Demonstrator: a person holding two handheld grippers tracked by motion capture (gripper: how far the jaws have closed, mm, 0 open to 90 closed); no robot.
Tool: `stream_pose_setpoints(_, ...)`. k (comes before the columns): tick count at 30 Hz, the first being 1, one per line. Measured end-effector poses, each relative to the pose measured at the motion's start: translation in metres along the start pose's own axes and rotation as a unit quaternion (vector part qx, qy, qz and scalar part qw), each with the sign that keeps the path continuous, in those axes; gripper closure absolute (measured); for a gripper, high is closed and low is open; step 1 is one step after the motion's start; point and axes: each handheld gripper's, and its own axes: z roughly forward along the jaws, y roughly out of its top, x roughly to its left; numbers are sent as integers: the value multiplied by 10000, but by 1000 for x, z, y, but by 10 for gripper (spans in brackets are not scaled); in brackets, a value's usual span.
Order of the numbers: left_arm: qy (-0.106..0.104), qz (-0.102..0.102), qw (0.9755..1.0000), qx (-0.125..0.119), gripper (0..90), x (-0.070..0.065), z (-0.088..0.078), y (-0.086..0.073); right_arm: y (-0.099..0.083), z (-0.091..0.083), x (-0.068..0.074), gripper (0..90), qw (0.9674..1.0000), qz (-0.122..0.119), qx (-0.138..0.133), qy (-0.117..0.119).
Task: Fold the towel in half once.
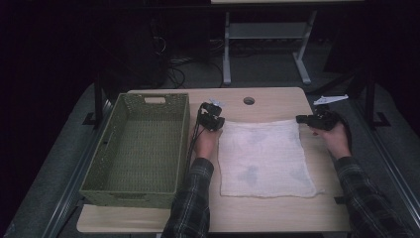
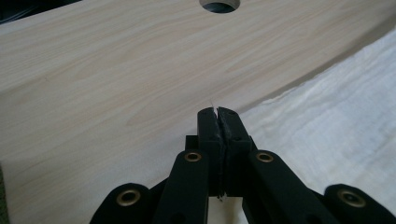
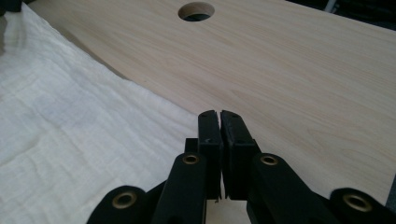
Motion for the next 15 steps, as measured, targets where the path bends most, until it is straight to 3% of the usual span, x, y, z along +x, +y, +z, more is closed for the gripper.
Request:
stream_pose_setpoints(10, -350, -142, 9990, -219, 886, -5, -24, -7, -8, -21, 12, 871, 9997, -160, -141, 96)
stream_pose_setpoints(15, -409, -153, 9987, -281, 886, -9, -33, -11, -10, -29, 18, 870, 9996, -197, -173, 142)
